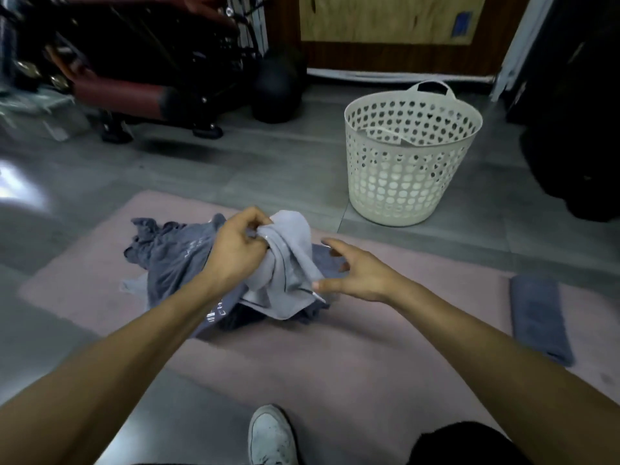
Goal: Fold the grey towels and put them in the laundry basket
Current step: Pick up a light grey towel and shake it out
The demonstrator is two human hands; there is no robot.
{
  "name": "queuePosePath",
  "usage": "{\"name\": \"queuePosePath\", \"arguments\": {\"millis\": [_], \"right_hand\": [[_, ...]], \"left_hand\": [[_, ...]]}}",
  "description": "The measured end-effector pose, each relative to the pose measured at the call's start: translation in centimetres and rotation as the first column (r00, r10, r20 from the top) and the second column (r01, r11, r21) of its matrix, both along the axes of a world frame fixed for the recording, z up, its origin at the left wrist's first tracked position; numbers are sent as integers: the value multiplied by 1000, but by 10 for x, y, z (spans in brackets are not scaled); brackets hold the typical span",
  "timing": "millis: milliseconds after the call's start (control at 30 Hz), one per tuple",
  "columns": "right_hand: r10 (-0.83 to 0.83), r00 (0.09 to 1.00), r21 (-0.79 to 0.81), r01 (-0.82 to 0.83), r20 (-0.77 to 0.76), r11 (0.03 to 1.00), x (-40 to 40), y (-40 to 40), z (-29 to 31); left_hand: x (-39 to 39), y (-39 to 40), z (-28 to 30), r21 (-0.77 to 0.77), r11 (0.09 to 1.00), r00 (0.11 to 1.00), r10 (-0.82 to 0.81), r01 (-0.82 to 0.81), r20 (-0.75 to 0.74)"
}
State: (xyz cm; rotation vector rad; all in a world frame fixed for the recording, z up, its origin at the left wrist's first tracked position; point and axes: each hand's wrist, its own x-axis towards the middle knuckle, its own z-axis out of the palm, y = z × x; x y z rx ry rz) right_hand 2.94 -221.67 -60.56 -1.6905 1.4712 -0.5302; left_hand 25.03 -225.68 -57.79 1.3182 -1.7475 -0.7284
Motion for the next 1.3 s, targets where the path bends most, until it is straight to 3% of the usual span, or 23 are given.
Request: {"name": "queuePosePath", "arguments": {"millis": [200, 267, 367, 467, 567, 667, 733, 833, 900, 967, 1067, 1167, 1233, 1300], "right_hand": [[0, 998, -126, 7, 57, 992, 33, -25, 40], [-64, 996, -238, 76, 56, 968, 44, -34, 40], [-176, 959, -281, 236, 222, 930, 54, -39, 46], [-144, 947, -281, 227, 289, 933, 59, -26, 59], [-162, 938, -240, 240, 305, 941, 51, -3, 55], [-227, 914, -191, 302, 337, 934, 34, 21, 46], [-275, 898, -147, 341, 342, 929, 22, 28, 39], [-374, 895, -15, 389, 243, 921, 5, 30, 26], [-284, 958, 0, 284, 26, 959, -5, 33, 15], [-74, 987, 2, 75, -144, 997, -7, 35, 2], [99, 992, 69, -94, -81, 993, 13, 30, -12], [64, 996, 7, -63, -63, 998, 33, 7, -31], [4, 960, -31, -13, -281, 999, 34, -11, -54], [-40, 887, 46, 68, -460, 997, 22, -23, -86]], "left_hand": [[11, 6, 45, -6, 992, 965, 121, -126, -232], [19, 11, 43, 45, 985, 933, 171, -165, -317], [28, 19, 25, 122, 974, 917, 221, -190, -332], [35, 28, -2, 165, 978, 946, 171, -129, -275], [35, 29, -25, 204, 970, 982, -102, 134, -159], [23, 27, -44, 272, 898, 918, -384, 346, 100], [11, 29, -56, 269, 916, 879, -374, 298, 296], [-1, 27, -59, 227, 960, 828, -259, 163, 497], [1, 24, -54, 205, 970, 819, -220, 127, 530], [5, 23, -50, 213, 970, 849, -208, 116, 485], [4, 23, -54, 200, 979, 904, -129, 50, 407], [5, 17, -64, 253, 967, 965, -105, 42, 242], [13, 8, -77, 382, 917, 980, -167, 115, 107], [24, 0, -98, 495, 856, 972, -218, 149, 85]]}}
